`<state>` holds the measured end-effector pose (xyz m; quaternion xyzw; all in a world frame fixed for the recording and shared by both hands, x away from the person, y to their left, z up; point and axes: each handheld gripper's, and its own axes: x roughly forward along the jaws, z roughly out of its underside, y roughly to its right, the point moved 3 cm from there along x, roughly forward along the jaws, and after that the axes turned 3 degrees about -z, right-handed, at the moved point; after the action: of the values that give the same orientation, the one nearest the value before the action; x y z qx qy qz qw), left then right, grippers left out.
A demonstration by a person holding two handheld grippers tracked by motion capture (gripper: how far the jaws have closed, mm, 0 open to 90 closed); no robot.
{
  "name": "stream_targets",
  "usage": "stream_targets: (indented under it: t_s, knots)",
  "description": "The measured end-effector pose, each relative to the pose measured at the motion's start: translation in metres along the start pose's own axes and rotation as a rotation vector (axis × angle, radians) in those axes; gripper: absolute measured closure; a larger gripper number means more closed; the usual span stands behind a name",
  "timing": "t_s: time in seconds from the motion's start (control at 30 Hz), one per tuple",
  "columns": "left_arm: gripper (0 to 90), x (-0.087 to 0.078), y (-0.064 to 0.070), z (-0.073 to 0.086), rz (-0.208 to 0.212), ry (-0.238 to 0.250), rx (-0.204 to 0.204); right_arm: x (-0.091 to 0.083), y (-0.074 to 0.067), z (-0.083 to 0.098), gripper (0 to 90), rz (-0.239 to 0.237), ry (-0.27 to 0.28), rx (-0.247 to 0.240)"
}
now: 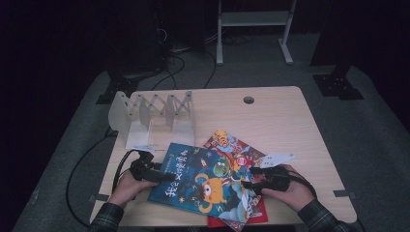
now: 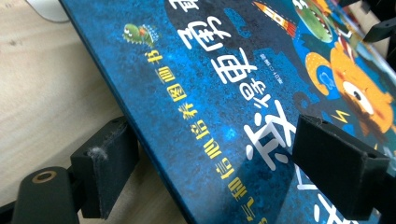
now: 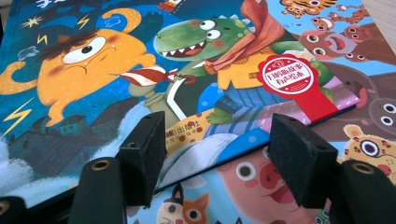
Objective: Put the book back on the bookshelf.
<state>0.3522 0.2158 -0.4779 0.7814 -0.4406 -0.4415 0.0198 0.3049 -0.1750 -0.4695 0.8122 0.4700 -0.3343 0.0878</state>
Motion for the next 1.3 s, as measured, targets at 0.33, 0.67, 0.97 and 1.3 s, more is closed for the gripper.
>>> stream_targets:
  t_s: [0.33, 0.67, 0.97, 1.3]
  knots:
    - [21.6, -0.001, -0.001, -0.003, 0.023, -0.009, -0.025, 0.000, -0.002, -0.001, 35.7, 0.006, -0.005, -0.015]
    - [16.3, 0.006, -0.001, -0.005, 0.031, -0.016, -0.012, 0.001, 0.000, -0.002, 35.3, 0.000, -0.007, -0.026]
    - [0.0, 0.010, 0.005, -0.008, 0.054, -0.032, -0.008, 0.003, 0.000, -0.003, 28.7, 0.008, -0.001, -0.063]
    - [0.0, 0.003, 0.011, -0.014, 0.055, -0.006, -0.017, 0.010, 0.000, -0.006, 15.8, 0.016, -0.010, -0.054]
